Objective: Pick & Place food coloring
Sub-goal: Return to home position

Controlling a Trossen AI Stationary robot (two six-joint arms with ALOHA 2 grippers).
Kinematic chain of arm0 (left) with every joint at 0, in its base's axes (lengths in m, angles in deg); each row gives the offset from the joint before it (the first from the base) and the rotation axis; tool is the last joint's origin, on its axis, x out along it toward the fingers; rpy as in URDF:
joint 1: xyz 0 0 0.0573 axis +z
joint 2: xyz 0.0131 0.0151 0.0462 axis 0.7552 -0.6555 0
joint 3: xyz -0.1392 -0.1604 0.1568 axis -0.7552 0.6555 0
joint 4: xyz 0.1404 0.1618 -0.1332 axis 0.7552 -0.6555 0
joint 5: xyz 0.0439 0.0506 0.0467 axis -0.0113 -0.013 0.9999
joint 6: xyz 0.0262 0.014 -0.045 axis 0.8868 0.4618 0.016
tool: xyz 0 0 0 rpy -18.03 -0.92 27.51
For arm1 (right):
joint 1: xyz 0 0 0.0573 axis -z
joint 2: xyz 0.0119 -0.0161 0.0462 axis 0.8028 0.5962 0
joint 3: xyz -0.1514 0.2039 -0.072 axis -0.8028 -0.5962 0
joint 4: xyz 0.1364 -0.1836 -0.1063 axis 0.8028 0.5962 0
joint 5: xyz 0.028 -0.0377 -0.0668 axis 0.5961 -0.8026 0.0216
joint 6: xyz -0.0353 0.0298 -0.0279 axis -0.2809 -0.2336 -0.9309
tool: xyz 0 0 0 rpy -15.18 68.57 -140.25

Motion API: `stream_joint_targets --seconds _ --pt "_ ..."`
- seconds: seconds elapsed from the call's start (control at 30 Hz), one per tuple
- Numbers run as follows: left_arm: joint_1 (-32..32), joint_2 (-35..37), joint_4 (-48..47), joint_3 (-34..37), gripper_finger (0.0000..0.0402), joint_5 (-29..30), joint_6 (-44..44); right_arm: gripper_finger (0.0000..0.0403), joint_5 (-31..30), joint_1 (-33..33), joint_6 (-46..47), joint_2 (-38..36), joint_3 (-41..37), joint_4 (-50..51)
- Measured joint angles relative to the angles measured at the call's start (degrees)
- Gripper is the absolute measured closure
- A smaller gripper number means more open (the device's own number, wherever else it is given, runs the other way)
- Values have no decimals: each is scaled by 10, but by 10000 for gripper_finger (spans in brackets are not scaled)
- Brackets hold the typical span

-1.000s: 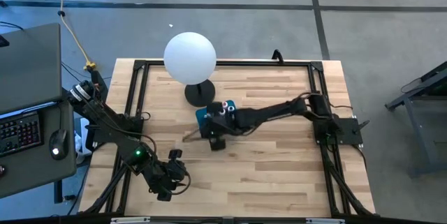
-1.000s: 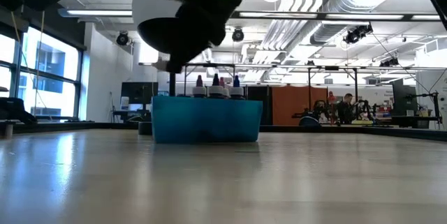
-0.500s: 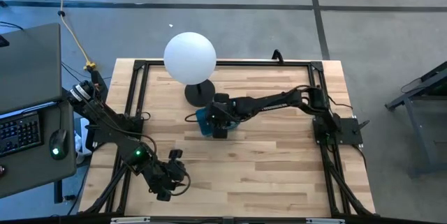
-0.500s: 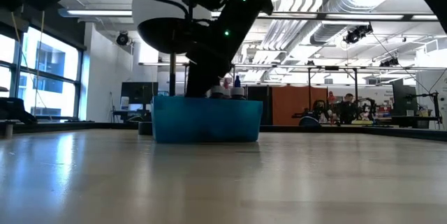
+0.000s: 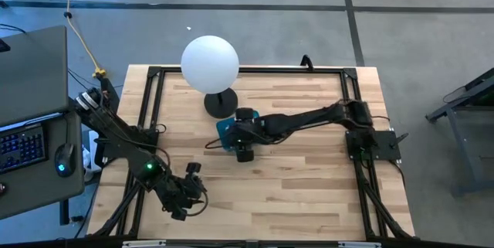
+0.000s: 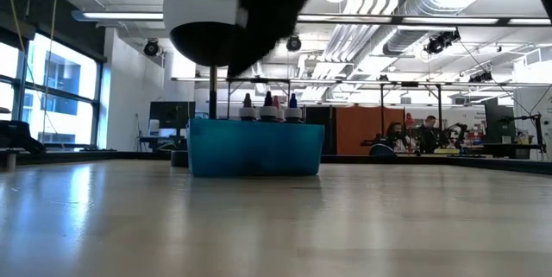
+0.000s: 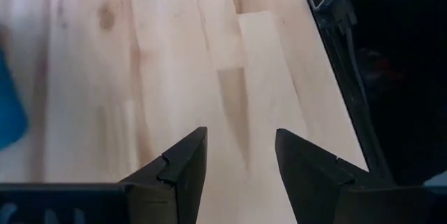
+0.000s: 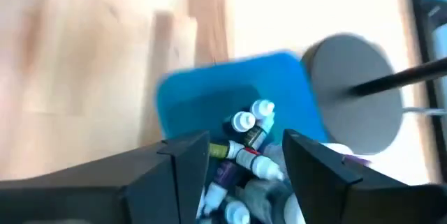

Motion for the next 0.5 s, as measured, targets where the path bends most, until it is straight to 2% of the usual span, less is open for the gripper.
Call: stream_joint_targets --seconds 0.2,0.37,0.43,0.5 --pt "26 55 -86 -48 234 1 40 230 8 -50 80 -95 80 153" --pt "40 115 -201 -97 234 -24 33 229 75 -88 196 -201 110 235" --pt "41 145 -245 -111 234 6 10 230 88 -106 196 -246 93 242" --pt "39 181 -288 -115 234 72 -13 230 71 -125 185 -293 57 241"
